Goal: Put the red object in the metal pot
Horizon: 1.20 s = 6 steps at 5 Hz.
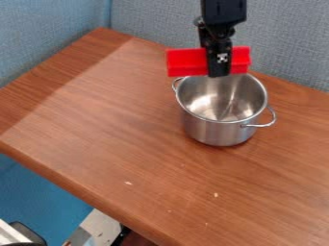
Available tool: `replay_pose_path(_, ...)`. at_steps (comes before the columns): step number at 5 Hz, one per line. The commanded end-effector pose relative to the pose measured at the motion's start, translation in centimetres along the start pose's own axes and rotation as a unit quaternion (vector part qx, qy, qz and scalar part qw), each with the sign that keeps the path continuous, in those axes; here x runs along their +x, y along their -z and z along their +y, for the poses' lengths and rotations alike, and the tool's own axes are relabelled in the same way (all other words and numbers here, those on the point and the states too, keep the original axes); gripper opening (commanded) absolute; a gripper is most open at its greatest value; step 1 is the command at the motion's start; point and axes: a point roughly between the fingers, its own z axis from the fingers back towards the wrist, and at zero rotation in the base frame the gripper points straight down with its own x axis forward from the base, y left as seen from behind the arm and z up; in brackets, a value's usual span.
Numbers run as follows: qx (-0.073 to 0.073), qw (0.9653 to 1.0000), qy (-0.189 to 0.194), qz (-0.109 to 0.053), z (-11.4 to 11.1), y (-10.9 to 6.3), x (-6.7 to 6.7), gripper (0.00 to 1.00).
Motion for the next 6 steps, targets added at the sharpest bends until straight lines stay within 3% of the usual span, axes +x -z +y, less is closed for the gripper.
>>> replay_pose_path(1,0.018,0.9994,0.024,-0.018,-0.1,-1.1,1.1,0.0)
replay_pose_path(3,0.007,0.9993,0.032,-0.015,-0.5,0.0,0.7,0.0)
replay_pose_path(6,0.002,0.9999,0.008,-0.012,0.7,2.2,-0.4,0.0)
